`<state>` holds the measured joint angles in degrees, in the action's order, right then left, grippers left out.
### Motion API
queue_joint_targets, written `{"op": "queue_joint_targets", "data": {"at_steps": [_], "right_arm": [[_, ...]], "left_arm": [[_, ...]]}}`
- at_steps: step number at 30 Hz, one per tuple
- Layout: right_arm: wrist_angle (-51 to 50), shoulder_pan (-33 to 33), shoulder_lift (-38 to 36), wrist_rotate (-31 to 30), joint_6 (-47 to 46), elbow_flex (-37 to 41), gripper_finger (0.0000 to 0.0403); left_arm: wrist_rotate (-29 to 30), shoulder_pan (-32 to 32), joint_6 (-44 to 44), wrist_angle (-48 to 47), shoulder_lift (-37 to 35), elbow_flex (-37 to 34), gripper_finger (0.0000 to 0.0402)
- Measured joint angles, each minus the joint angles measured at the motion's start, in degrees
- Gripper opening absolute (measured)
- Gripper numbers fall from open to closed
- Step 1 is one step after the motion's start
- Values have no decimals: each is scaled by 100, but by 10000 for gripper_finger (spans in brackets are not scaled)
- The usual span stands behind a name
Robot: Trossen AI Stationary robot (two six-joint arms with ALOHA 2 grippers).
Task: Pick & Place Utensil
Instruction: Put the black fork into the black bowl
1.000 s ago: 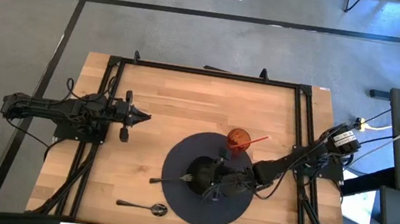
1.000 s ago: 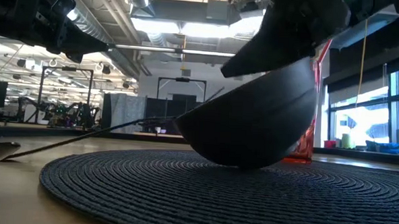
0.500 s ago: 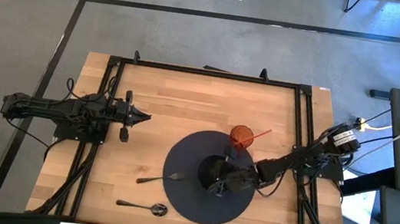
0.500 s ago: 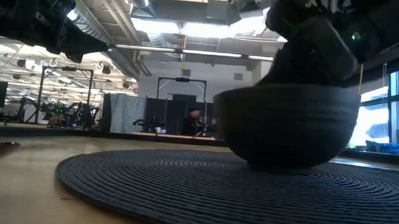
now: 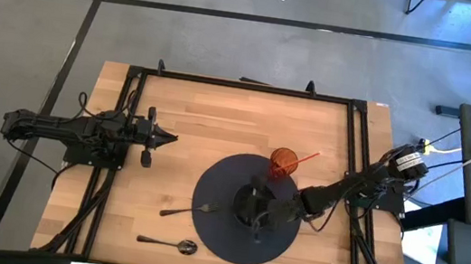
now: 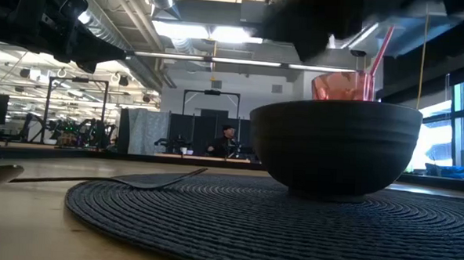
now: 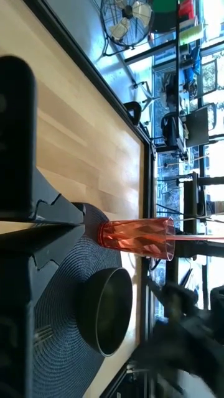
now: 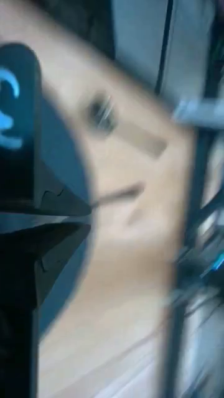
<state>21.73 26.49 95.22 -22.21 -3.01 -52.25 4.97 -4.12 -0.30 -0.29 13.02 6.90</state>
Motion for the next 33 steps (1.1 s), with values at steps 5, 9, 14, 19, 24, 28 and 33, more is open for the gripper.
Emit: {"op": "queue_joint_targets", "data": {"at_steps": [5,9,14,19,24,28,33], "right_arm": [[183,232,-1406,693,708,-25,27],[166,571,-2955,295,1288,400,5],[153,610,-4533,178,1021,1454,8],[945,502,-5759,353,948,2863,5],[1258,504,-6995,429,970,3855,3],[385,504,-7950,757,1131,4092,4],[-1243,504,-8814,1517,874,4101,3]], "left_arm": [[4,-2,-2,-109,2,0,8],[4,-2,-2,-181,25,-2,6],[17,0,-2,-165,62,-4,6],[16,-2,-45,-184,76,-6,6],[9,0,4,-177,76,-7,6],[9,-2,47,-176,76,-7,6],[9,-1,60,-178,76,-7,6]]}}
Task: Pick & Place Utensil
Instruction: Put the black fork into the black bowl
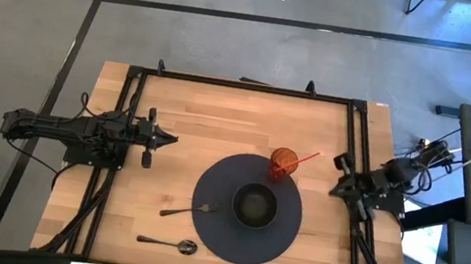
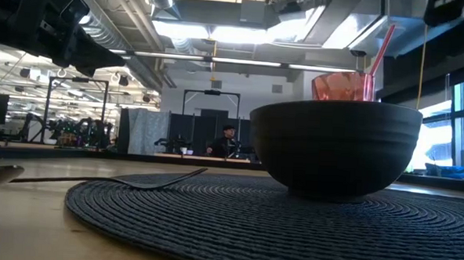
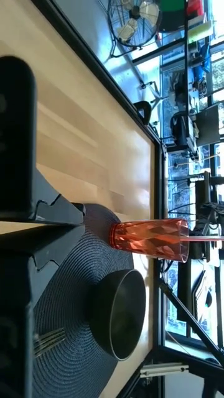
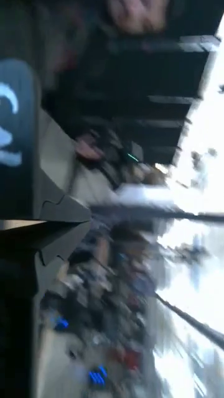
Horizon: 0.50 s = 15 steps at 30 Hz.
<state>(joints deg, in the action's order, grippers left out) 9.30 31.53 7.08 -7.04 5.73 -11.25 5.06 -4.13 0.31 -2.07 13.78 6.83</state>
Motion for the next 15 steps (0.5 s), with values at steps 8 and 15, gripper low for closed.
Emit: {"op": "queue_joint_targets", "data": {"at_steps": [8,15], "right_arm": [[-539,0,-591,-208,-381,344,3],[-338,-2,-699,-237,-390,736,4]], "left_arm": [[0,0,-5,0,0,1,6],[0,0,-5,-18,0,0,6]]}}
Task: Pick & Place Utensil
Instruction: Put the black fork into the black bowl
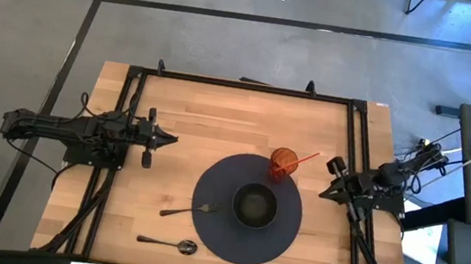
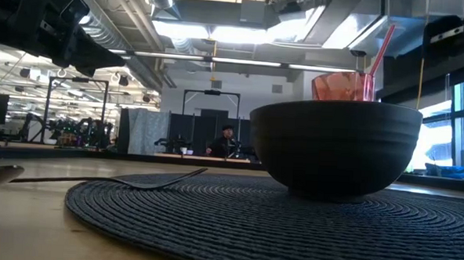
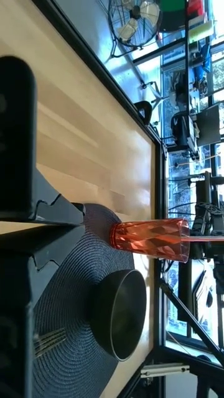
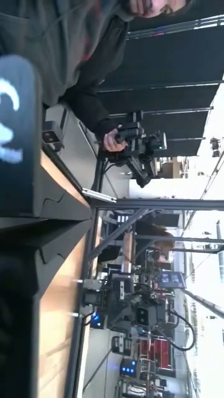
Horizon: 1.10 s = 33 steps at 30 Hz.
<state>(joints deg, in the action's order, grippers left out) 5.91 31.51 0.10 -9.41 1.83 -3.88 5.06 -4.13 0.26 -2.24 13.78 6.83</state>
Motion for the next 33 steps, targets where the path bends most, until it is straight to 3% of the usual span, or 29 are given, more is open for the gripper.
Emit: {"op": "queue_joint_targets", "data": {"at_steps": [21,23,28,33], "right_arm": [[20,0,0,-2,9,127,9],[20,0,0,-2,11,127,10],[20,0,0,-2,13,127,14],[-47,0,0,-3,14,127,9]], "left_arm": [[0,0,33,-63,0,2,6],[5,1,-137,-63,0,2,6],[469,-3,-1493,-118,189,9,6],[-183,139,-1742,-76,676,9,6]]}}
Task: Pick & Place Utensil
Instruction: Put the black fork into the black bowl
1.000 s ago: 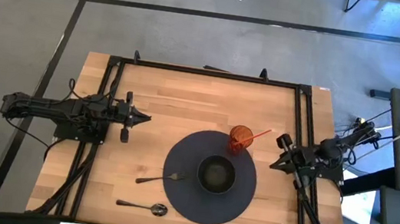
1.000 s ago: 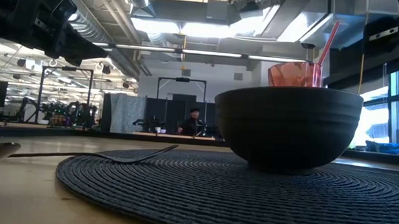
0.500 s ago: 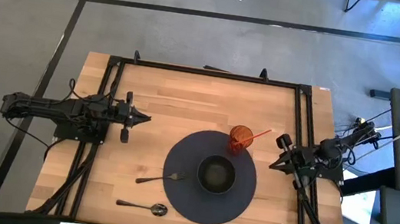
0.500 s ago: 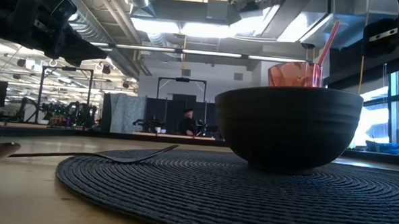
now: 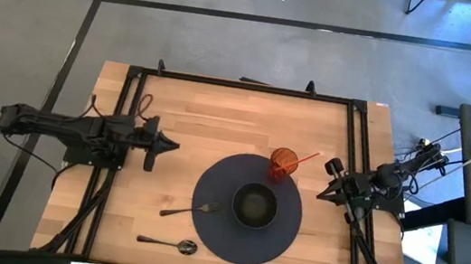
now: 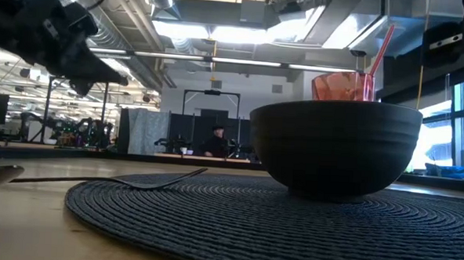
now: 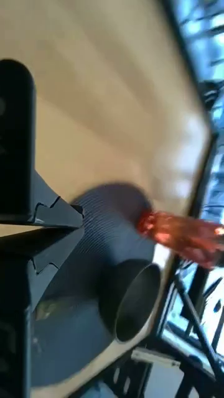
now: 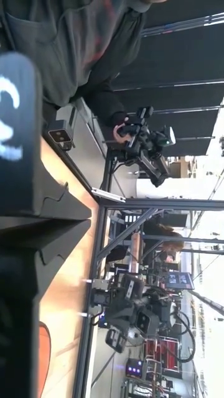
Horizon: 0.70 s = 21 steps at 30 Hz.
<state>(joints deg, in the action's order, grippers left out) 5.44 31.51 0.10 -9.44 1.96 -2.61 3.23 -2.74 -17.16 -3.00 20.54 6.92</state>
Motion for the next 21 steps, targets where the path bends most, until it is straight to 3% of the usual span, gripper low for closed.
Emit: {"op": "queue_joint_targets", "data": {"at_steps": [4,11,16,21], "right_arm": [[-10,0,0,-4,220,0,7],[-1,0,0,-4,608,0,13],[-14,0,0,-4,578,0,14],[-15,2,0,-4,537,0,14]], "left_arm": [[576,489,-609,-15,440,49,4],[1744,1929,-1816,-227,1626,710,2],[2570,3102,-2759,-1462,3338,2209,1],[2570,3754,-3348,-3395,5251,3964,3]]}}
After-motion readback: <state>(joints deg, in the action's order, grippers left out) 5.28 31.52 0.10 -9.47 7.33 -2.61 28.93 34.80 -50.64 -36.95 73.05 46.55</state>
